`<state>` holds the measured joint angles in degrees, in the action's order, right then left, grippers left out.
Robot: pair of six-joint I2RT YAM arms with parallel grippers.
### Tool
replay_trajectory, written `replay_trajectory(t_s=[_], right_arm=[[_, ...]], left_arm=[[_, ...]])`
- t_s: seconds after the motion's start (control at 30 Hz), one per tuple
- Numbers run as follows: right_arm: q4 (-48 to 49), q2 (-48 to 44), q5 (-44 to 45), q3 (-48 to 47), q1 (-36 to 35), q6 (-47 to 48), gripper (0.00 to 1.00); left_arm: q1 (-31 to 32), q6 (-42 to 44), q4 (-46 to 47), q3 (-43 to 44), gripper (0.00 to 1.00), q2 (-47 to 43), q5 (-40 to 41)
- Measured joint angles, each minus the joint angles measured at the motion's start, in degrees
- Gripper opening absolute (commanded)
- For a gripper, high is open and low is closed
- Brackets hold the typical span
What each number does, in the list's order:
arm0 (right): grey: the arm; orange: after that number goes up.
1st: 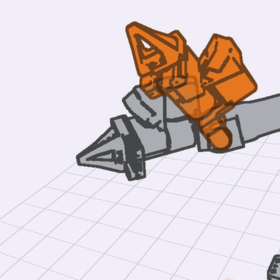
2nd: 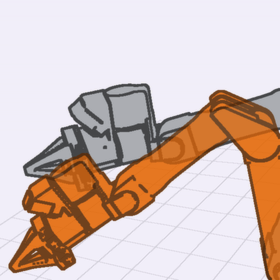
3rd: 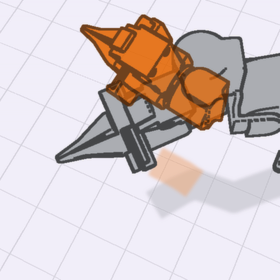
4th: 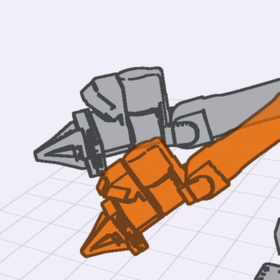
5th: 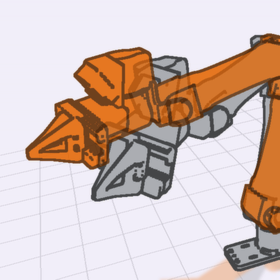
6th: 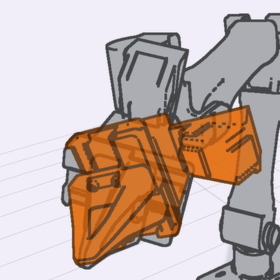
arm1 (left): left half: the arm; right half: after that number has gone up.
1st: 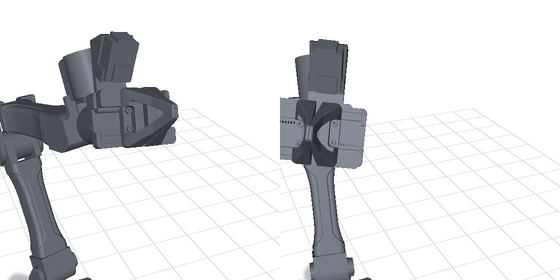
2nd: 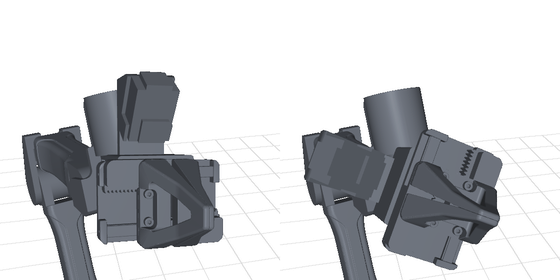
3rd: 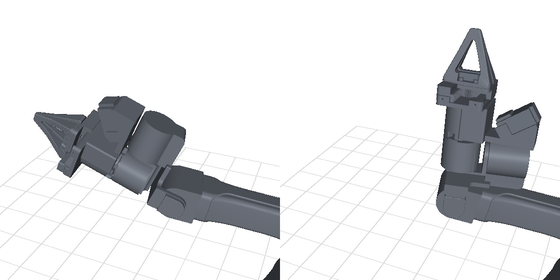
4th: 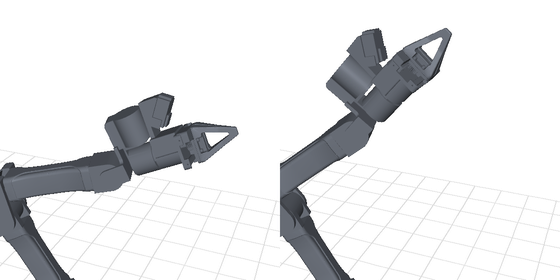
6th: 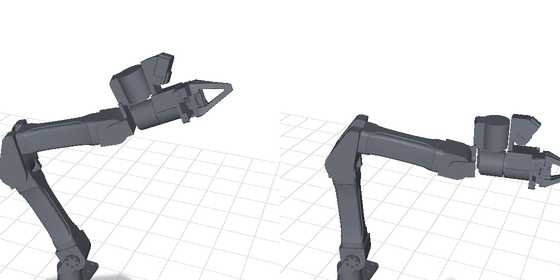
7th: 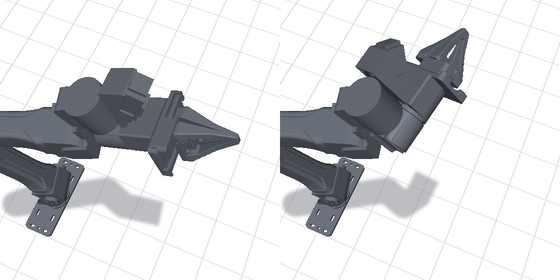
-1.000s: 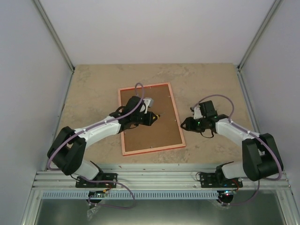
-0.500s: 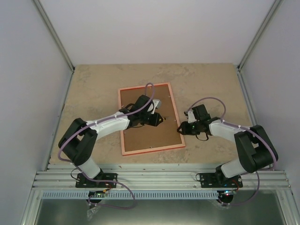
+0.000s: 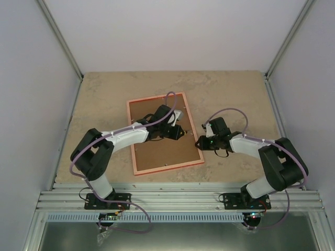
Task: Take the photo out of the frame
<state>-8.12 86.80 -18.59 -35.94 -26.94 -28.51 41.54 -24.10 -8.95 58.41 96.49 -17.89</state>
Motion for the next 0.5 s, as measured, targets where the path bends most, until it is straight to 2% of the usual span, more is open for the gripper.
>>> replay_trajectory(t_s=[0.33, 0.5], right_arm=[[1.6, 1.1, 1.5, -0.7, -2.0, -1.9, 0.01], [1.9, 1.2, 1.8, -0.7, -2.3, -2.5, 0.00]], left_arm=[[0.1, 0.1, -2.4, 2.9, 0.00, 3.4, 2.9], [0.1, 0.0, -3.2, 2.9, 0.00, 2.9, 5.2]])
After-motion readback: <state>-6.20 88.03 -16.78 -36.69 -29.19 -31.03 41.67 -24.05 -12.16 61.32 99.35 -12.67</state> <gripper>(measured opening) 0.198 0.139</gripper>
